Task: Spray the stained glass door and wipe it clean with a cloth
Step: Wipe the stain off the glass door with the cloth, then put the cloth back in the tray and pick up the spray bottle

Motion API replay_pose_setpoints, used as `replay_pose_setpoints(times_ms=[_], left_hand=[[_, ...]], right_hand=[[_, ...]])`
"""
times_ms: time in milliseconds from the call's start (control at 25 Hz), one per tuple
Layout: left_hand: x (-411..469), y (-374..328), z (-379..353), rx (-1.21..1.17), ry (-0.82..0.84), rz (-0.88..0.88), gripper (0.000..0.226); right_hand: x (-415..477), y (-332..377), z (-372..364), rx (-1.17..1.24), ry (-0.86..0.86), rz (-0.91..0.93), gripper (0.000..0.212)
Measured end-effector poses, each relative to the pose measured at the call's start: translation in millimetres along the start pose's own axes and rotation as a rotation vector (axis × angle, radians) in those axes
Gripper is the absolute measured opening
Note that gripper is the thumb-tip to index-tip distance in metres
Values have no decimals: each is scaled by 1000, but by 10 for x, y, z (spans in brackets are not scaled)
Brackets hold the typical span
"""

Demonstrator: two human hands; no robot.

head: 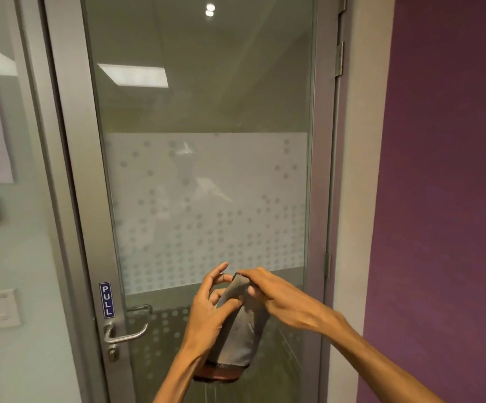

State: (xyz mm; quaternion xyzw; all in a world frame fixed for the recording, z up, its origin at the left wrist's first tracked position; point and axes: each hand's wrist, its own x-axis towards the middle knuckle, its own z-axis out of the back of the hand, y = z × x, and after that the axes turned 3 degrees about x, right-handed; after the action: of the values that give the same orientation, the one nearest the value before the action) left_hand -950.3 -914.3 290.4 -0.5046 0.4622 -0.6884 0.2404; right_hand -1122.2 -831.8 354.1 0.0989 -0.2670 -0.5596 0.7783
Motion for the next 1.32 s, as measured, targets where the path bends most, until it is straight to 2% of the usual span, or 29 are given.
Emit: replay_pose_setpoints(times_ms=[160,320,400,480,520,600,680,760,840,960,1080,1320], left_hand=[[-195,-102,9,-11,25,29,73],[-344,-89,188,45,269,168,89],[-428,47,224,-157,189,310,90],[-521,143,172,-572,19,442,74],[-535,198,127,-720,-44,468,73],[-529,247,49,-853,-124,508,79],[-501,242,-20,-874,-129,504,80],[-459,218,-63,-750,-160,495,66],[-441,256,-69,-473,-238,503,48],[-562,249,18,-96,-374,507,35],[-801,183,186,2,-505,513,25],[-1807,19,805,99,-676,608,27]], right_hand=[[-76,217,-90,-50,-231,-28,30],[-103,335,-16,80,-323,-39,25],[-63,269,103,154,-374,-104,25],[-12,108,192,332,-458,-197,29],[5,7,206,464,-505,-242,31],[0,-164,168,683,-555,-334,35],[-36,-276,84,762,-536,-429,36],[-55,-397,-24,750,-512,-483,35],[-49,-510,-162,762,-462,-510,36],[-5,-595,-433,796,-370,-523,35],[52,-525,-767,845,-288,-506,34],[131,65,-1748,1003,-28,-463,34]])
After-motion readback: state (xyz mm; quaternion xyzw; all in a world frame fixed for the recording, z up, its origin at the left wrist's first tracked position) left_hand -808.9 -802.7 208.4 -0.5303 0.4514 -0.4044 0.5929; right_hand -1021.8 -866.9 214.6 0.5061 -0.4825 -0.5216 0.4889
